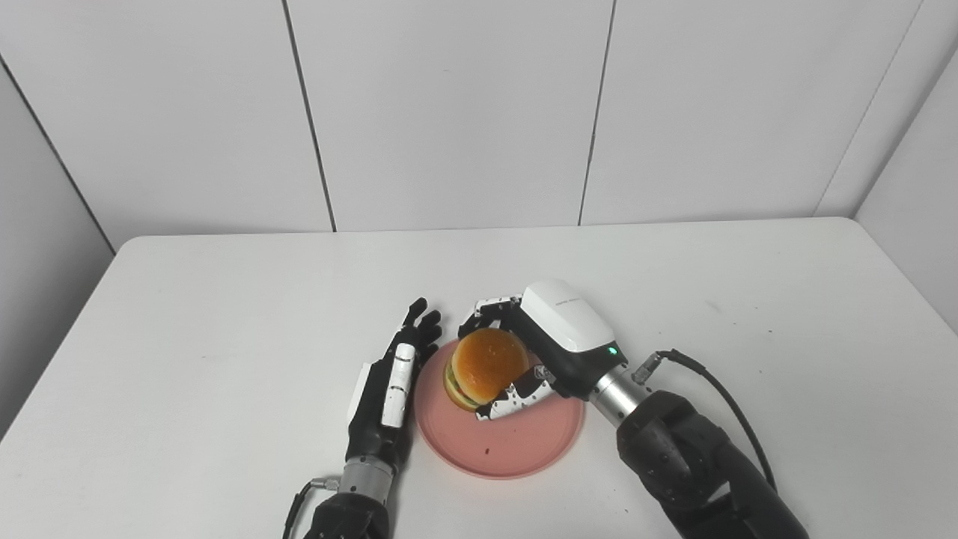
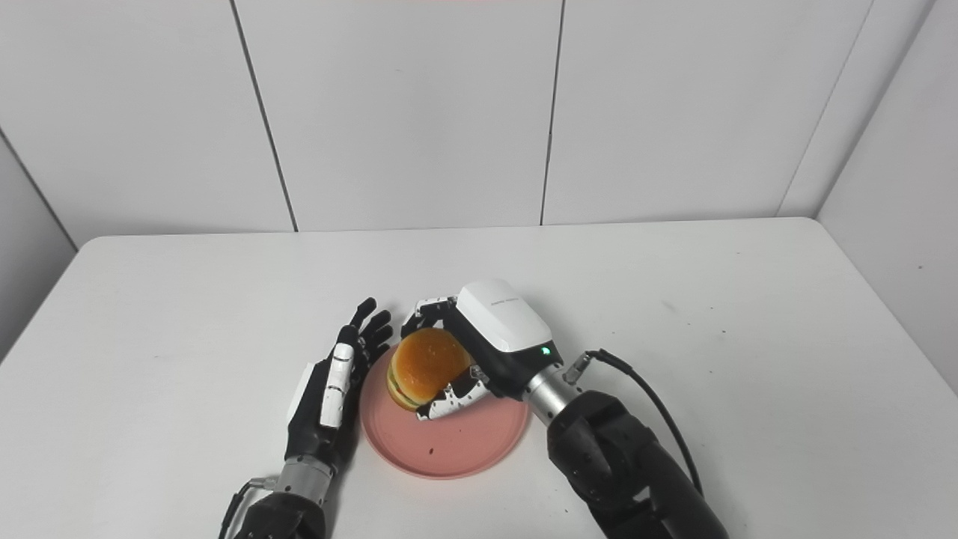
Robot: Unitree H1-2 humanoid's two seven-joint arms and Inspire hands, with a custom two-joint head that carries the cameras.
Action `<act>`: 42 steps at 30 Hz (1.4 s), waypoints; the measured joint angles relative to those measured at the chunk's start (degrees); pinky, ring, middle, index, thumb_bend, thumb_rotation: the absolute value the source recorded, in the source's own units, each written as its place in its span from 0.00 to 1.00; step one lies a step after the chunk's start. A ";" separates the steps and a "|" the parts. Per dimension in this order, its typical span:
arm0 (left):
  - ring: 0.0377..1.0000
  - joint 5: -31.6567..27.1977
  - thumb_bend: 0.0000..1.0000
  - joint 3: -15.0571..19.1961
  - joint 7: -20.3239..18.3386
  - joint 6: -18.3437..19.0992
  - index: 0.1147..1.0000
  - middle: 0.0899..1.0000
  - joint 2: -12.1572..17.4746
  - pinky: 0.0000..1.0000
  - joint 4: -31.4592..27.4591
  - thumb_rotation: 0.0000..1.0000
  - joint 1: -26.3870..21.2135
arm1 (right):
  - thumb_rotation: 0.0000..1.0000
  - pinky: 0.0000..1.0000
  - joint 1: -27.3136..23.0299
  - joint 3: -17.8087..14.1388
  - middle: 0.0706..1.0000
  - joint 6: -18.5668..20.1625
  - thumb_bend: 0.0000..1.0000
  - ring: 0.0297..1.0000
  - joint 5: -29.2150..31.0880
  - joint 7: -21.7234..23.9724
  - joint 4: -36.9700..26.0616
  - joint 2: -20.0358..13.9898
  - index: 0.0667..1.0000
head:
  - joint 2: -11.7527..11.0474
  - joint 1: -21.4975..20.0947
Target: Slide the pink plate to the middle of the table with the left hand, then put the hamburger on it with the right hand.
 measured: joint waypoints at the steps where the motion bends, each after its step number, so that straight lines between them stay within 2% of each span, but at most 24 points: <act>1: 0.92 0.00 0.59 0.00 0.12 0.00 0.90 0.91 -0.15 0.94 -0.04 1.00 0.01 | 0.00 0.20 0.07 0.11 0.39 -0.07 0.51 0.35 -0.18 0.00 0.30 -0.08 0.49 | 0.17 -0.09; 6: 0.92 0.00 0.59 -0.01 0.21 0.00 0.90 0.91 -0.41 0.95 -0.03 1.00 0.03 | 0.00 0.24 0.06 1.47 0.45 -2.54 0.51 0.40 -2.09 0.13 2.36 -1.35 0.45 | 0.18 -0.09; 7: 0.93 -0.01 0.60 -0.02 0.21 -0.01 0.90 0.91 -0.40 0.95 -0.03 1.00 0.02 | 0.00 0.25 0.04 1.55 0.41 -2.98 0.51 0.38 -2.51 0.14 2.43 -1.66 0.47 | 0.18 -0.09; 10: 0.93 -0.01 0.60 -0.03 0.19 -0.02 0.91 0.91 -0.39 0.95 0.04 1.00 0.02 | 0.00 0.24 -0.35 1.57 0.39 -4.24 0.51 0.36 -3.67 0.13 3.12 -2.40 0.49 | 0.18 -0.18; 16: 0.93 -0.05 0.60 -0.05 0.10 -0.15 0.91 0.91 -0.39 0.95 0.18 1.00 0.00 | 0.00 0.43 -0.45 1.21 0.40 -4.31 0.51 0.40 -4.32 0.15 3.38 -2.50 0.50 | 0.26 -0.26; 19: 0.92 -0.04 0.60 -0.17 0.10 -0.14 0.91 0.91 -0.36 0.94 0.17 1.00 0.00 | 0.00 0.46 -0.45 0.96 0.41 -4.36 0.51 0.41 -4.28 0.25 3.37 -2.58 0.51 | 0.35 -0.26; 21: 0.92 -0.04 0.59 -0.17 0.11 -0.14 0.91 0.91 -0.36 0.94 0.18 1.00 0.00 | 0.00 0.47 -0.45 0.95 0.41 -4.85 0.51 0.46 -3.81 0.45 3.39 -2.83 0.51 | 0.35 -0.26; 22: 0.93 -0.04 0.59 -0.18 0.11 -0.15 0.91 0.92 -0.36 0.94 0.18 1.00 0.00 | 0.06 0.52 -0.45 0.96 0.48 -5.39 0.51 0.52 -3.43 0.54 3.42 -3.02 0.49 | 0.35 -0.26; 24: 0.93 -0.02 0.58 -0.26 0.11 -0.14 0.91 0.92 -0.32 0.94 0.18 1.00 0.00 | 0.12 0.56 -0.45 0.98 0.57 -6.38 0.51 0.57 -2.56 0.92 3.43 -3.53 0.47 | 0.35 -0.26; 25: 0.93 0.05 0.59 -0.34 0.11 -0.14 0.91 0.92 -0.28 0.94 0.18 1.00 0.00 | 0.34 0.63 -0.45 1.00 0.66 -6.62 0.57 0.65 -1.90 1.48 3.40 -3.78 0.62 | 0.35 -0.35; 27: 0.93 0.61 0.59 -0.52 0.12 -0.14 0.91 0.92 -0.24 0.94 0.19 1.00 0.00 | 0.51 0.70 -0.50 1.14 0.74 -6.81 0.64 0.73 -1.21 3.35 3.38 -4.38 0.73 | 0.35 -0.35; 31: 0.94 0.94 0.58 -0.51 0.16 -0.21 0.91 0.92 -0.27 0.94 0.29 1.00 -0.03 | 0.68 0.83 -0.55 1.24 0.87 -6.82 0.71 0.85 0.33 7.18 2.91 -5.46 0.88 | 0.35 -0.35; 38: 0.94 1.11 0.57 -0.80 0.12 -0.02 0.91 0.92 -0.13 0.96 0.06 1.00 -0.02 | 0.80 0.92 -1.31 1.82 0.95 -6.75 0.76 0.92 0.65 14.12 1.08 -6.40 0.96 | 0.44 -0.53; 42: 0.93 1.19 0.57 -0.81 0.13 0.08 0.91 0.91 -0.12 0.96 -0.13 1.00 -0.01 | 0.81 0.95 -1.32 1.88 0.97 -6.47 0.77 0.95 0.51 17.04 0.73 -6.42 0.97 | 0.53 -0.53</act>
